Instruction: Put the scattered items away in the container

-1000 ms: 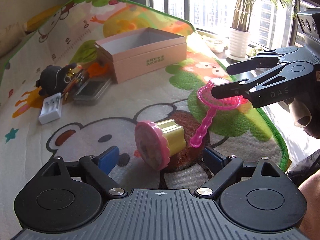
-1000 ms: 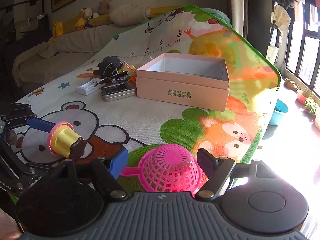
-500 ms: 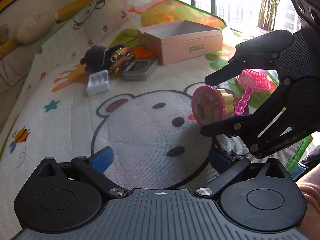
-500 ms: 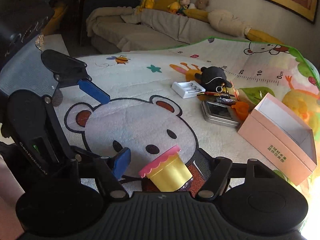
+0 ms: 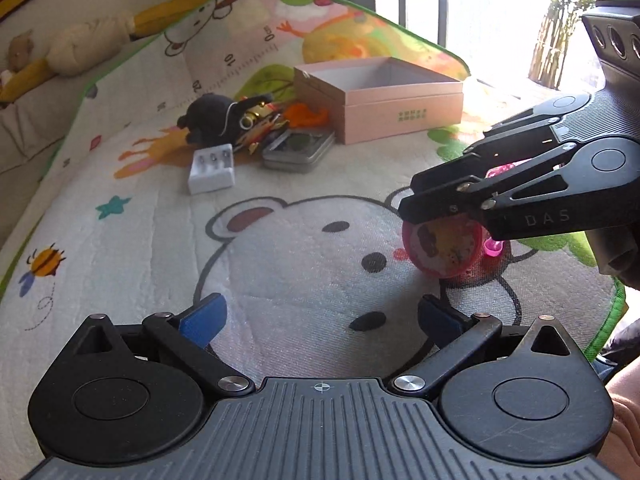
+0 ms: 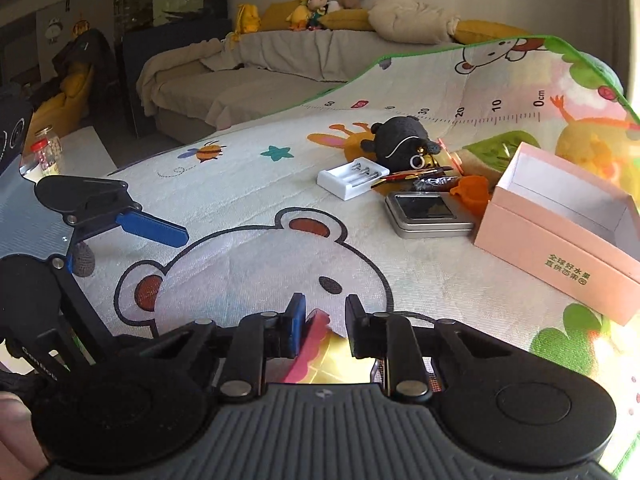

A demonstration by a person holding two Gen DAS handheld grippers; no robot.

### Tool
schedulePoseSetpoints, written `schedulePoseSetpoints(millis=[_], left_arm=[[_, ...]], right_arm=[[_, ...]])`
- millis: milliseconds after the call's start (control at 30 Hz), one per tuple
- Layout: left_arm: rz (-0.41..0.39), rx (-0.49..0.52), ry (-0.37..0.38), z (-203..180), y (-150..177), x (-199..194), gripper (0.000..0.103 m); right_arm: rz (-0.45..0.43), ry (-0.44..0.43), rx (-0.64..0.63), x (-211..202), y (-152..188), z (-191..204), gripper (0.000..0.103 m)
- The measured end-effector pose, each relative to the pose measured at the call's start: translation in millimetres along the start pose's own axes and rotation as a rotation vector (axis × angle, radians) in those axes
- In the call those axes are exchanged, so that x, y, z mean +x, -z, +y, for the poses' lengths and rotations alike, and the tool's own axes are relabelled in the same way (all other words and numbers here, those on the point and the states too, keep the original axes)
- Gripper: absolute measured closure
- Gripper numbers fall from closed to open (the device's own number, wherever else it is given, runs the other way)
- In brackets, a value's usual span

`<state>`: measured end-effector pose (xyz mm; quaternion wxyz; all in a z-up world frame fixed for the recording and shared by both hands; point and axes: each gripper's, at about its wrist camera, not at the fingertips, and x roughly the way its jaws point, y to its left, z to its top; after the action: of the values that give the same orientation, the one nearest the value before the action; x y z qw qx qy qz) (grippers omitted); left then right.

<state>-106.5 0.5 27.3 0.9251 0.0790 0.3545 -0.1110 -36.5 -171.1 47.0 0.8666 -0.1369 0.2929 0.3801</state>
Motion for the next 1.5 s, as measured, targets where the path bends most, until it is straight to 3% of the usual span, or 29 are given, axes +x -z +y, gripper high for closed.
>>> schedulePoseSetpoints(millis=[100,233,400,633,700,767,933,1133,1267,1300,1333,1367,1500], left_arm=[[0.008,0.001,-0.013,-3,-5,5,0.0],[0.017,0.001,-0.028,-5,-10,8,0.0],[0.014,0.011,-0.027,-8,-14,8,0.0],[0.022,0.032,-0.025,-15,-17,14,0.0],[0.022,0.038,-0.022,-17,-17,14,0.0],[0.023,0.043,-0.022,-18,-17,14,0.0],[0.026,0.047,-0.02,-18,-17,15,0.0],[0.039,0.059,-0.019,-19,-13,17,0.0],[0.028,0.074,0.004,-18,-9,12,0.0],[0.026,0.076,0.01,-18,-8,11,0.0],[0.024,0.078,0.016,-18,-7,10,0.0],[0.02,0.079,0.021,-18,-7,9,0.0],[0.011,0.075,0.038,-18,-6,9,0.0]], right_arm=[[-0.021,0.065,-0.013,-14,7,-3,0.063],[-0.01,0.075,0.007,-23,15,-9,0.063],[-0.001,0.045,0.162,-35,18,-35,0.063],[-0.022,0.109,0.136,-62,34,-39,0.062],[-0.02,0.133,0.119,-65,36,-38,0.048],[-0.02,0.151,0.099,-67,38,-37,0.042],[-0.025,0.142,0.075,-67,34,-35,0.04],[-0.039,0.063,0.042,-53,20,-22,0.031],[0.044,0.028,0.07,-24,17,-27,0.031],[0.062,0.012,0.072,-20,17,-27,0.034],[0.073,0.004,0.067,-17,16,-26,0.047],[0.082,-0.003,0.055,-15,16,-24,0.047],[0.021,-0.012,0.043,-11,9,-16,0.047]])
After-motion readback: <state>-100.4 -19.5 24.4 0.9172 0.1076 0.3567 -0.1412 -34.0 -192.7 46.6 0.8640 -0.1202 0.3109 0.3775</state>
